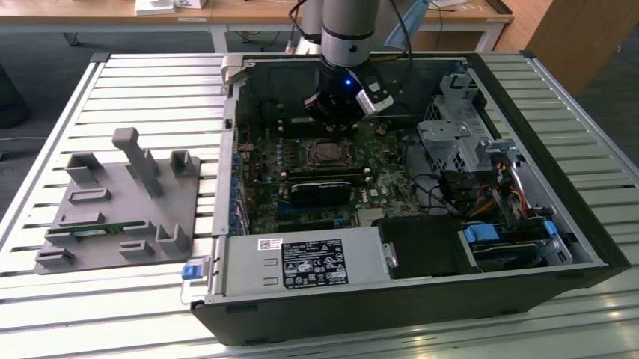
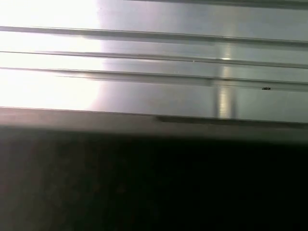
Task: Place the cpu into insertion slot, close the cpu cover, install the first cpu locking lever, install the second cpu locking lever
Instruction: 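Install the first cpu locking lever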
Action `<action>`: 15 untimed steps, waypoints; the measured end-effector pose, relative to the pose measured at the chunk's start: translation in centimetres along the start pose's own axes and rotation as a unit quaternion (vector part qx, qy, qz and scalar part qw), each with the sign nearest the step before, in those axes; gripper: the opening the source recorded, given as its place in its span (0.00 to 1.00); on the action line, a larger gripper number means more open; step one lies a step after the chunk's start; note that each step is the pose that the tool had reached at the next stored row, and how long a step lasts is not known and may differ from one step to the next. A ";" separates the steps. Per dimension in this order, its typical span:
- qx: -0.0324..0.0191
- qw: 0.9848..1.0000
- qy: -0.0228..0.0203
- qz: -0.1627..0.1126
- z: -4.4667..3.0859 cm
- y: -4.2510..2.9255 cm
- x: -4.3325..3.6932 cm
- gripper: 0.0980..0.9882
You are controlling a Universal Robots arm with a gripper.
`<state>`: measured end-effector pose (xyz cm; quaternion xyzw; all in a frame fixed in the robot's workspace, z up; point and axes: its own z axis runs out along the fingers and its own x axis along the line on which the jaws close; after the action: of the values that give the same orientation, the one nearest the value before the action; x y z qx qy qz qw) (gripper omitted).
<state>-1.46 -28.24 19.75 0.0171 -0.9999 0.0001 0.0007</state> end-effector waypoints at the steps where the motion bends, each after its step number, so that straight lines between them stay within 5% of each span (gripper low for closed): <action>1: 0.002 1.000 0.000 0.000 0.06 0.05 0.00 0.01; 4: 0.001 1.000 0.000 0.000 0.20 0.26 -0.02 0.01; 5: -0.006 1.000 -0.001 0.000 0.01 0.34 -0.04 0.01; 10: -0.005 1.000 0.000 0.000 -1.86 0.31 -0.02 0.01; 15: -0.005 1.000 0.000 0.000 -1.90 0.03 -0.02 0.01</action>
<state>-1.44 -28.22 21.65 0.0171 -0.9998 -0.0053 0.0004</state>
